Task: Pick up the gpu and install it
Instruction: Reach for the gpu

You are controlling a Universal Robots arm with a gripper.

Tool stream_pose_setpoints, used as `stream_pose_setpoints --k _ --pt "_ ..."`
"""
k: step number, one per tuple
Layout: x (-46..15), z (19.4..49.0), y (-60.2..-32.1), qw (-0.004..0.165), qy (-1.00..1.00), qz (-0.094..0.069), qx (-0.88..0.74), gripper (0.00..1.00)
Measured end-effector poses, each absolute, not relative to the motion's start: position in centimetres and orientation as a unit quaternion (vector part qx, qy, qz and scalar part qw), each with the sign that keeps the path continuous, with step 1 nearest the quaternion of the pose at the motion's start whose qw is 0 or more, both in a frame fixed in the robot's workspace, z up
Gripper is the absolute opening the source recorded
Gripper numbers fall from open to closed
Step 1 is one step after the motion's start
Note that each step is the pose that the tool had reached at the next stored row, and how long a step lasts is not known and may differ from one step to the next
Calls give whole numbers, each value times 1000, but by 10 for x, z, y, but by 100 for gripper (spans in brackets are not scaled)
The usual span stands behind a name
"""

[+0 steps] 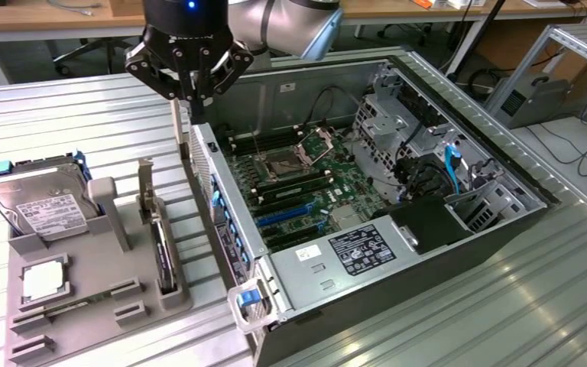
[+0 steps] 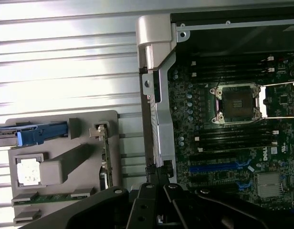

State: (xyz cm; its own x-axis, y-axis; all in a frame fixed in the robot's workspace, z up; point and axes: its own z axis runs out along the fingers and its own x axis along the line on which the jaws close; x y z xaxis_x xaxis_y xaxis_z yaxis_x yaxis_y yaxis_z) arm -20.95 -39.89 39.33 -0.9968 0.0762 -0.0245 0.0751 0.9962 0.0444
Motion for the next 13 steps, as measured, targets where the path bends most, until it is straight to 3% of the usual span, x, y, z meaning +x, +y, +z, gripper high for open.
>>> stream_pose_setpoints --k 13 --pt "-225 393 -399 13 999 22 38 11"
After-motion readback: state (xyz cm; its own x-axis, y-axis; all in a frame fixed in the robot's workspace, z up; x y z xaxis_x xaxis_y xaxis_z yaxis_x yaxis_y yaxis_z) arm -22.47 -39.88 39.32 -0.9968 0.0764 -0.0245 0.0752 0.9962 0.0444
